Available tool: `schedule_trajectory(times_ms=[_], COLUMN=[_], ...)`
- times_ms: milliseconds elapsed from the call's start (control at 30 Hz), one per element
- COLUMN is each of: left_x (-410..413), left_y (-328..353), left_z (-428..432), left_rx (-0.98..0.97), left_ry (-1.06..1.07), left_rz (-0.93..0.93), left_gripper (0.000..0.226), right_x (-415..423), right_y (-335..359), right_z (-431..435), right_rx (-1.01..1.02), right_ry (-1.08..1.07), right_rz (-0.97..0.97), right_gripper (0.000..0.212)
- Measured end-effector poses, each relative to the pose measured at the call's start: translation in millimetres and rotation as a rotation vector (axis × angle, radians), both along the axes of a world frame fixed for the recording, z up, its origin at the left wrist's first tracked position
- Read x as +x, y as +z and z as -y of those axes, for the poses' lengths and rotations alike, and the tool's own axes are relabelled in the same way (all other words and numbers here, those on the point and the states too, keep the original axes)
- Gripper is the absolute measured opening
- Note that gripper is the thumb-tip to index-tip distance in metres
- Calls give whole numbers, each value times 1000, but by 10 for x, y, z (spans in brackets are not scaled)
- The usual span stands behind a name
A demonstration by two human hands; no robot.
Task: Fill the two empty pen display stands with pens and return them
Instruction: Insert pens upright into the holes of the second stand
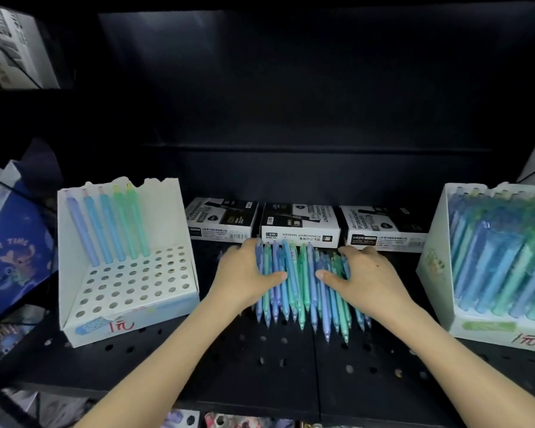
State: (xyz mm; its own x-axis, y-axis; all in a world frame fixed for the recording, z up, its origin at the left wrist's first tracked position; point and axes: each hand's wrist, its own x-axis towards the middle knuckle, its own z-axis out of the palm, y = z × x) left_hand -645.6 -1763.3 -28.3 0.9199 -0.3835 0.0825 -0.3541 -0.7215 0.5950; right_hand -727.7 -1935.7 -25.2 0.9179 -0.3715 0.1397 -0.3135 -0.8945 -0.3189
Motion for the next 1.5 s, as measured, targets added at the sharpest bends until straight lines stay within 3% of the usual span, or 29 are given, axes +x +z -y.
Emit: schedule_trajectory(times_ms=[167,300,367,467,667,800,933,1033,1133,1267,1500], left_x=[37,58,37,39,16,-18,-93,-124,-234,-348,-444], left_y=[68,58,52,27,-10,18,68,78,181,322,444], left_z=[-10,14,38,67,72,67,33,-47,-173,-388,-825], left_rx=[-2,-76,-94,-120,-232,-297,-431,-527,-727,-821,-915], left_ry=[37,68,72,74,80,73,30,16,-65,-121,-91], left_rz=[-100,-166,-182,-152,-152,-151,-214,-236,-281,-197,-126], left_gripper=[85,33,46,45,17,15,10,37,13,9,11], right_x=[-7,-23,-28,-18,23,59,52,46,31,32,85], right_y=[39,50,41,2,-13,-5,9,12,12,29,59], right_z=[-57,-71,-78,-82,-54,-50,-64,-88,-109,-124,-94], right_rx=[77,55,47,32,110,215,162,153,175,251,208], right_ry=[12,21,21,27,-3,-25,-20,0,8,5,-13], right_rz=[35,55,73,100,135,169,173,177,183,158,210], right_gripper=[63,59,58,54,61,52,39,38,30,35,23])
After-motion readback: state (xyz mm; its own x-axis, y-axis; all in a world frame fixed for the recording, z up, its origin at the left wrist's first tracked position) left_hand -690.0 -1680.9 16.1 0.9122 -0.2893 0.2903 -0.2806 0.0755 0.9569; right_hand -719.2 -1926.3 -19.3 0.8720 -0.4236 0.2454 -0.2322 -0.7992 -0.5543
